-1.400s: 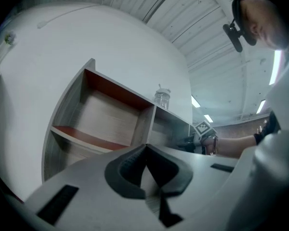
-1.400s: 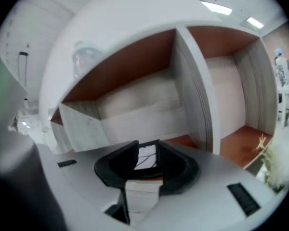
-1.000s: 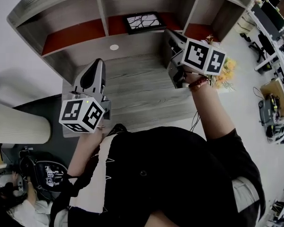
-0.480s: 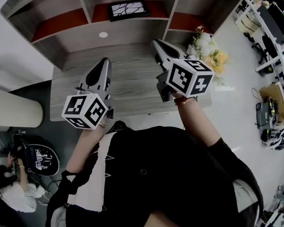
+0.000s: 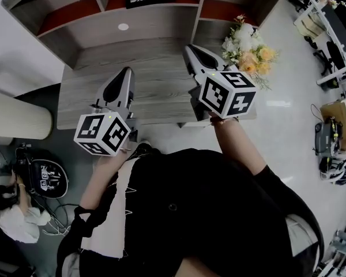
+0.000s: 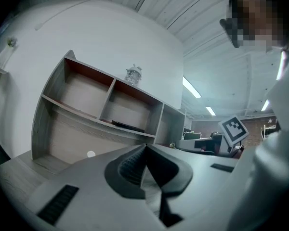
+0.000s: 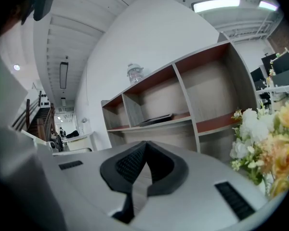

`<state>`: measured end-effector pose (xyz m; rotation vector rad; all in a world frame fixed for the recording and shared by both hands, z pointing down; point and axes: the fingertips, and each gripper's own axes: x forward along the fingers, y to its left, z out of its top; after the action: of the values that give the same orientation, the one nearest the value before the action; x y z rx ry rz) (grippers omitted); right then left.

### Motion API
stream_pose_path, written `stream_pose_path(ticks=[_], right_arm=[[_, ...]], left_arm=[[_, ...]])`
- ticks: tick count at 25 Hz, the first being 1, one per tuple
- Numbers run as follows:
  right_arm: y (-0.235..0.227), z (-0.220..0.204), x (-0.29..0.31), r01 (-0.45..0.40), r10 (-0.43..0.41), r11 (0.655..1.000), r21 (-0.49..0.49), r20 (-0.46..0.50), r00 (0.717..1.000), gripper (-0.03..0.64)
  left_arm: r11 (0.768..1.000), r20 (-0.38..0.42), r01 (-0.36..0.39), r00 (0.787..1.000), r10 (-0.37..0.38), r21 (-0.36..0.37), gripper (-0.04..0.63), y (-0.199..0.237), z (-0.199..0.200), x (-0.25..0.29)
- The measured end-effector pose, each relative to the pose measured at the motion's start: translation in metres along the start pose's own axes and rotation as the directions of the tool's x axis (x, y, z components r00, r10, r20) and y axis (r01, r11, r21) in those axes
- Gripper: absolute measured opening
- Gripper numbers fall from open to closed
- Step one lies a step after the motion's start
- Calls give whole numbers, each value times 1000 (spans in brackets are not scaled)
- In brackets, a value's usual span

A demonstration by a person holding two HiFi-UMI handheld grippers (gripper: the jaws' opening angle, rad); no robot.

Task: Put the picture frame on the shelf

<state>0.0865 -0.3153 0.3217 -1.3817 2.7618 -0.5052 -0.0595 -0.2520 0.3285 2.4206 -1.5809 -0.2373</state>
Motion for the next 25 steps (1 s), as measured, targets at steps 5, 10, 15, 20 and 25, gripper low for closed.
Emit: stream_pose_path(ticks=[5,10,15,20,25], right_arm=[[7,-15,-15,-20,20,999,-37,-14,1000,3],[11,-27,-27,-29,28,999,-43,-29,999,3],[15,-33,-36,-34,32,998,-51,-32,999,4],[17,-34,-42,-37,35,998,-60,-34,999,4],[16,-35,-48,-36,34,997,-64,-38,999,5]], left_arm=[[1000,-6,-23,1000,23,-2,9,-11,-12,-16],[999,-14,-42,999,42,-4,9,-18,-23,-31],[999,-4,-52,999,52,2,9,-23,-23,-40],[999,-2,-50,999,50,6,9,-29,-24,-43],[999,2,-43,999,43,8,9,-35,-24,-42]])
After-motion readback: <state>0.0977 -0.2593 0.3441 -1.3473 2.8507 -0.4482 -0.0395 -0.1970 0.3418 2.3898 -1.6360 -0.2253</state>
